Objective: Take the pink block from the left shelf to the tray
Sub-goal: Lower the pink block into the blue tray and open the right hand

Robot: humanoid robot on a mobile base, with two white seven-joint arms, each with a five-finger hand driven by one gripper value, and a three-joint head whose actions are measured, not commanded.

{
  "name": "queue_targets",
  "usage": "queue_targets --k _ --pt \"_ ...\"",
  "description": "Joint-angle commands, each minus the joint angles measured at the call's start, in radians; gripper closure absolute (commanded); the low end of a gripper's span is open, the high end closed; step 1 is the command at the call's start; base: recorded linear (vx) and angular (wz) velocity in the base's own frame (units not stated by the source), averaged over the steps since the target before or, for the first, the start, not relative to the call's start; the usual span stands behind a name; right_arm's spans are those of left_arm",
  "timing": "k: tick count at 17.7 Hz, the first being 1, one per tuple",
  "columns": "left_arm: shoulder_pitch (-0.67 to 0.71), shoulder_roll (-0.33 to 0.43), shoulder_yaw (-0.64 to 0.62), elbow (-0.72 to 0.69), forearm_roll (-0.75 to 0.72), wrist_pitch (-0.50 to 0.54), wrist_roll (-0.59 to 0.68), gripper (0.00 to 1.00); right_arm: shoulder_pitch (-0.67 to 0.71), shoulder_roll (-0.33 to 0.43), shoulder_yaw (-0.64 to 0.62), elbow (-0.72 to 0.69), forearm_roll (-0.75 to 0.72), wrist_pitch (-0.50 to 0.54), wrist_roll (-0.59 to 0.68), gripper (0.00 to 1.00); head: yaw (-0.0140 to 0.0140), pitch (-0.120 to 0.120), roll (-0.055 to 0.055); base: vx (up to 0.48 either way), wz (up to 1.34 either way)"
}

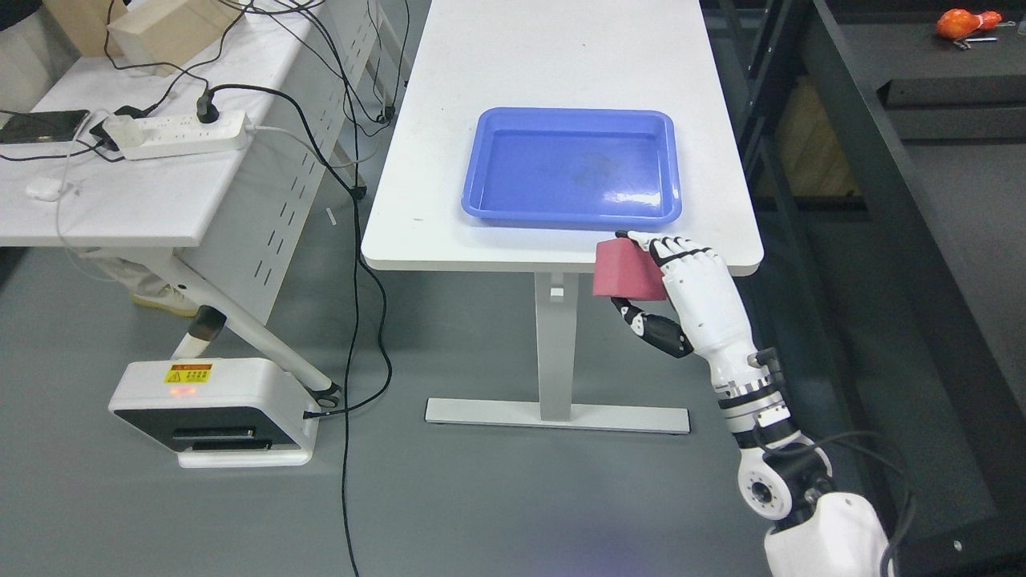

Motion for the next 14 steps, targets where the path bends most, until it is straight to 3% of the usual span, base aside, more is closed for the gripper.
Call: queue_targets --k 1,14 --pt "-0.029 0.017 0.000 -0.017 0.000 0.000 0.001 0.00 0.000 -0.017 0.011 0.000 0.000 0.003 0.016 0.94 0.0000 0.000 0.000 0.211 0.00" --pt "-0.029 0.017 0.000 -0.017 0.000 0.000 0.001 0.00 0.000 -0.017 0.052 0.000 0.006 -0.023 0.040 0.91 0.0000 0.000 0.000 0.218 0.00"
